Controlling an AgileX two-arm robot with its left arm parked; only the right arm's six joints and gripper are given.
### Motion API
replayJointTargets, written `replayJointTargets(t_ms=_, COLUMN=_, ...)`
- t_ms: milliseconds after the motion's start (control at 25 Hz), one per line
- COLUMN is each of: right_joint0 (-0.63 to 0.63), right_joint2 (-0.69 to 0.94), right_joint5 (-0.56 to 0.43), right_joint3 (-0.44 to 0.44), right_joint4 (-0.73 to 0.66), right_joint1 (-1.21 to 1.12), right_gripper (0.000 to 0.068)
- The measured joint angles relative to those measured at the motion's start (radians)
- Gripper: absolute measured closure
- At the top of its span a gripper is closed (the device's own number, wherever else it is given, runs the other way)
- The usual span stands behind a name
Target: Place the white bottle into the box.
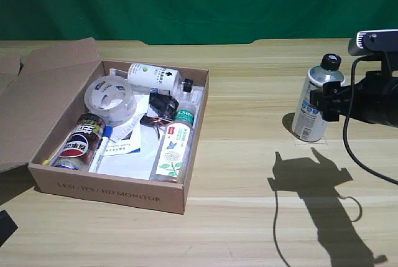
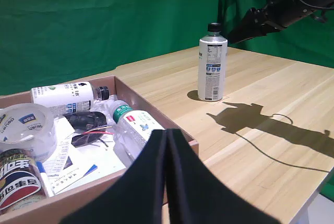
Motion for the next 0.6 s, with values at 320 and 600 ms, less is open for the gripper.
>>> replayJointTargets(t_ms=320, right_joint0=0.000, right_joint2=-0.125, right_joint5=-0.001, right_joint3=0.039, right_joint4=-0.011, right_joint1=0.124, right_gripper=0.0096)
replayJointTargets(t_ms=600, right_joint0=0.000, right_joint2=-0.172, right_joint5=-0.002, right_joint3=0.050, right_joint4=-0.032, right_joint1=0.199, right_gripper=0.0096)
